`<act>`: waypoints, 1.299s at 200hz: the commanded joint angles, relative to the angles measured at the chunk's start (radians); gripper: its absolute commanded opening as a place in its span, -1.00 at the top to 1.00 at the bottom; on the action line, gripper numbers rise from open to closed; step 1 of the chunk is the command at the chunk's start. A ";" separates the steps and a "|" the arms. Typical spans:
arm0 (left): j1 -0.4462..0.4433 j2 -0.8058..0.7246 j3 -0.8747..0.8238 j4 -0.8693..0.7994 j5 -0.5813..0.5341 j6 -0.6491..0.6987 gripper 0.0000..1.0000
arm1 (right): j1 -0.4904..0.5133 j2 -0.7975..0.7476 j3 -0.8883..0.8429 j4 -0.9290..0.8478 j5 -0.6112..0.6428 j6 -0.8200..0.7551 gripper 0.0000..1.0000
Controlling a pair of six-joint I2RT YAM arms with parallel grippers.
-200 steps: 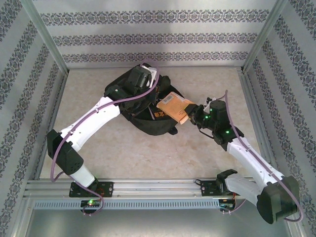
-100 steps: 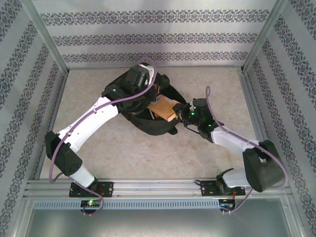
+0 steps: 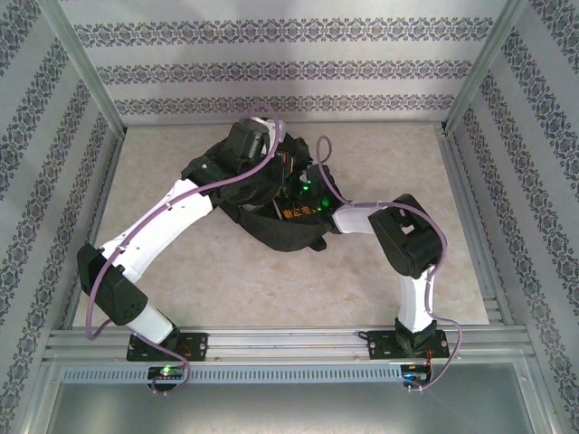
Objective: Pack the student bag
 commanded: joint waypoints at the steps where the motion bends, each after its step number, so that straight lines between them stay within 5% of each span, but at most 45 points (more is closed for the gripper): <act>1: -0.001 -0.058 -0.003 0.107 0.043 -0.028 1.00 | 0.015 0.052 0.119 -0.006 -0.024 -0.054 0.45; 28: -0.001 -0.059 -0.008 0.109 0.036 -0.024 1.00 | 0.019 0.085 0.199 -0.107 -0.091 -0.111 0.14; 57: 0.004 -0.062 -0.030 0.105 0.012 -0.008 1.00 | -0.004 -0.040 0.061 -0.143 -0.078 -0.167 -0.15; 122: 0.026 -0.060 -0.123 0.179 0.032 -0.043 1.00 | -0.075 -0.362 -0.217 -0.389 -0.148 -0.339 -0.36; 152: 0.028 -0.025 -0.155 0.207 0.071 -0.067 1.00 | -0.112 -0.550 -0.295 -0.633 -0.068 -0.447 -0.34; 177: 0.028 0.023 -0.179 0.241 0.142 -0.117 1.00 | -0.166 -0.754 -0.311 -0.943 0.177 -0.533 -0.25; 217: 0.034 0.027 -0.205 0.279 0.225 -0.156 0.07 | -0.203 -0.985 -0.290 -1.131 0.461 -0.657 -0.22; 260: 0.148 -0.133 -0.235 0.215 0.228 -0.202 -0.25 | -0.056 -0.914 -0.084 -1.161 0.419 -0.976 -0.11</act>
